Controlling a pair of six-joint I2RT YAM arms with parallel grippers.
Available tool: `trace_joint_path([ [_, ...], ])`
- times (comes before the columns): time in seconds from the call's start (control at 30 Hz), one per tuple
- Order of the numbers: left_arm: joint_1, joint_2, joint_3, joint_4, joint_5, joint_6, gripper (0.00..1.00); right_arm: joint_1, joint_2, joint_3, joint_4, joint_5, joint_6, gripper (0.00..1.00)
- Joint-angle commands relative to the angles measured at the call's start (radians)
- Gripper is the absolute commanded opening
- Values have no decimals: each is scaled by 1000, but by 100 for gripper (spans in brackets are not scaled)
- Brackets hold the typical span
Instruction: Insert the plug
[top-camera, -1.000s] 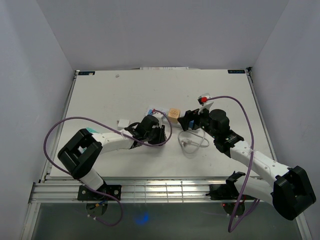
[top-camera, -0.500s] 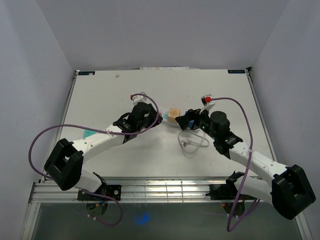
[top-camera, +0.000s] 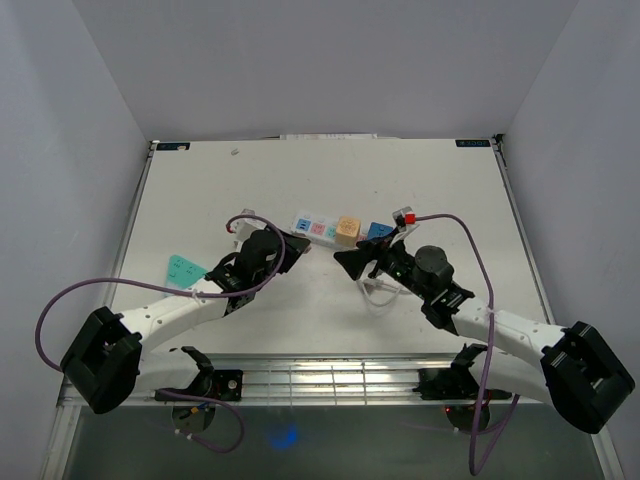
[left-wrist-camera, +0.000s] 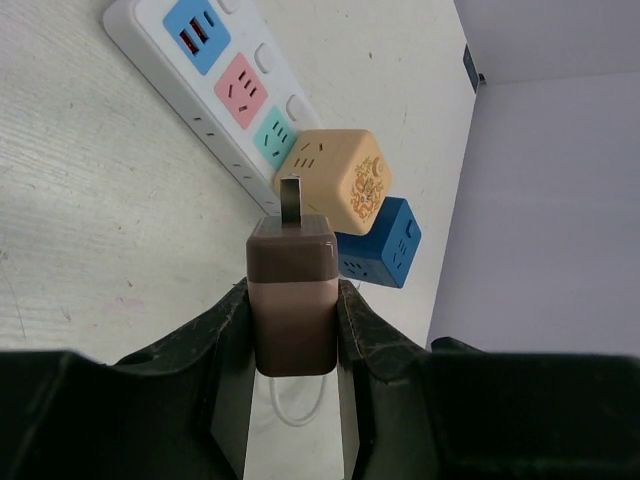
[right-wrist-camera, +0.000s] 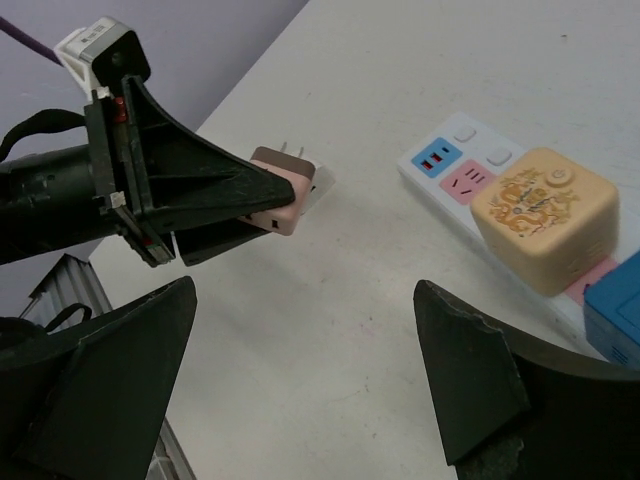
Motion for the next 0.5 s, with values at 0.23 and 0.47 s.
trace_joint_path([
  [0.23,4,-45,-50,61,53,-243,0,154,138,-3,285,129,-70,95],
  [0.47,3,-63,-68,71,113,-286,0,200,234,8,351,190,-88,95],
])
